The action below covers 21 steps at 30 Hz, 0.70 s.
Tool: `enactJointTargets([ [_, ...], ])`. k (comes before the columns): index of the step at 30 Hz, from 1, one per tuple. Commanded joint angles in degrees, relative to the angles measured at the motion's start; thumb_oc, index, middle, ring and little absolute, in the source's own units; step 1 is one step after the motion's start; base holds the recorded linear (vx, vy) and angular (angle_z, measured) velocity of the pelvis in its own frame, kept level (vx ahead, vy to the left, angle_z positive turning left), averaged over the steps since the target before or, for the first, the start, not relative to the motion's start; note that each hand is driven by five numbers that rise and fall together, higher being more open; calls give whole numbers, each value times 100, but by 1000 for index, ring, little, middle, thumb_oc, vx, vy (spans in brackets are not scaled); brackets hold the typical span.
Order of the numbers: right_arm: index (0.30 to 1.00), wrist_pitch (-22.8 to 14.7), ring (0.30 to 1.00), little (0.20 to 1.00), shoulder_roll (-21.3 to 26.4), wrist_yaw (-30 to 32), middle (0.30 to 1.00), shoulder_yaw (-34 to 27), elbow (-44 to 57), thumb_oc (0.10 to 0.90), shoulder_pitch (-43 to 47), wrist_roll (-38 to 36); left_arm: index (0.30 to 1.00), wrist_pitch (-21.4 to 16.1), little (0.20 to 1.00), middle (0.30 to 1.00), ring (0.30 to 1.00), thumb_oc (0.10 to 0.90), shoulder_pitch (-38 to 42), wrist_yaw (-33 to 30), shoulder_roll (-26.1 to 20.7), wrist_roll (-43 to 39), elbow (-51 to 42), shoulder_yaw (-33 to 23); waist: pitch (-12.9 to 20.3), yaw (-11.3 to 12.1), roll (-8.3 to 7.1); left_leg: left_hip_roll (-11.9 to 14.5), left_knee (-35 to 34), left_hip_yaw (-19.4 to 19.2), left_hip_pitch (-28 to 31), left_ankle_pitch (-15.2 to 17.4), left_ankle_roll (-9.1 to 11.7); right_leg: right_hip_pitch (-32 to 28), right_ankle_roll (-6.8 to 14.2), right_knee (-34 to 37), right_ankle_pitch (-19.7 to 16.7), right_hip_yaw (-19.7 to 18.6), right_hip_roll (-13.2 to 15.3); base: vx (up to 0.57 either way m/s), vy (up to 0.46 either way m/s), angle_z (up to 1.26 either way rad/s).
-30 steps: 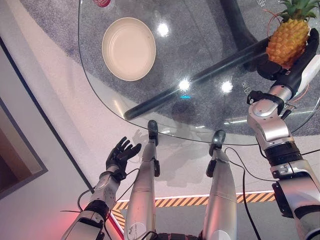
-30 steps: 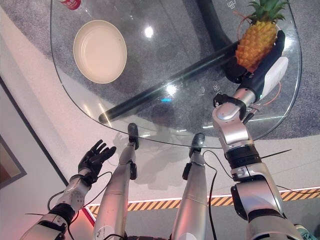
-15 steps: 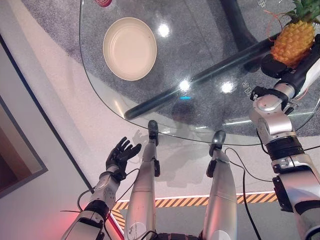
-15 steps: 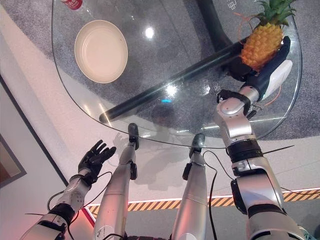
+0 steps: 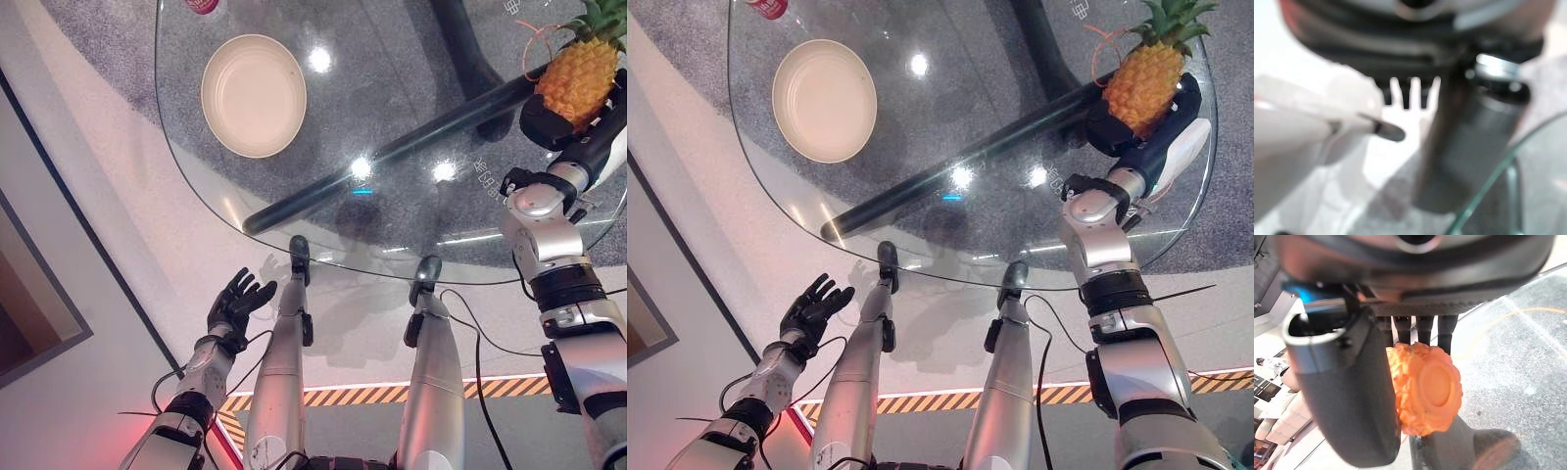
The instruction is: Pick up the fruit to the plate
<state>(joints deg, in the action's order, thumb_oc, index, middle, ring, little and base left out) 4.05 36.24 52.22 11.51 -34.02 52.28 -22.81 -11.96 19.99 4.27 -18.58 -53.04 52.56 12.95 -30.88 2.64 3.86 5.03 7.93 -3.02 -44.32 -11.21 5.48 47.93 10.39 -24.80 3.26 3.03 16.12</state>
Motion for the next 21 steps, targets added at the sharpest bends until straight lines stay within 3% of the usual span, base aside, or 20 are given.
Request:
enactJointTargets([
  [1, 300, 65, 300, 200, 261, -373, 300, 215, -208, 100, 68, -206, 900, -192, 900, 900, 900, 800, -94, -71, -249, -150, 24, 28, 108, 4, 156, 190, 634, 296, -114, 631, 110, -105, -84, 782, -822, 421, 43, 0, 0, 0],
  [6, 300, 8, 300, 200, 278, -454, 300, 228, -260, 100, 46, -172, 900, -273, 900, 900, 900, 800, -44, -142, -294, -309, -66, -64, 108, 7, 146, 188, 613, 303, -83, 630, 113, -132, -73, 792, -822, 431, 50, -6, -6, 4],
  [15, 300, 15, 300, 200, 258, -546, 300, 246, -131, 100, -20, 211, 900, -569, 900, 900, 900, 800, 280, -312, -436, -1284, -490, -459, 108, -23, 119, 191, 566, 314, -12, 619, 143, -184, -62, 804, -802, 419, 48, 0, 0, 0],
  [21, 300, 84, 300, 200, 187, -585, 300, 280, 167, 100, -79, 507, 900, -909, 900, 900, 900, 800, 609, -700, -531, -1671, -814, -748, 108, -38, 4, 216, 511, 335, -5, 600, 162, -228, -54, 834, -796, 446, 24, -6, -22, 0],
])
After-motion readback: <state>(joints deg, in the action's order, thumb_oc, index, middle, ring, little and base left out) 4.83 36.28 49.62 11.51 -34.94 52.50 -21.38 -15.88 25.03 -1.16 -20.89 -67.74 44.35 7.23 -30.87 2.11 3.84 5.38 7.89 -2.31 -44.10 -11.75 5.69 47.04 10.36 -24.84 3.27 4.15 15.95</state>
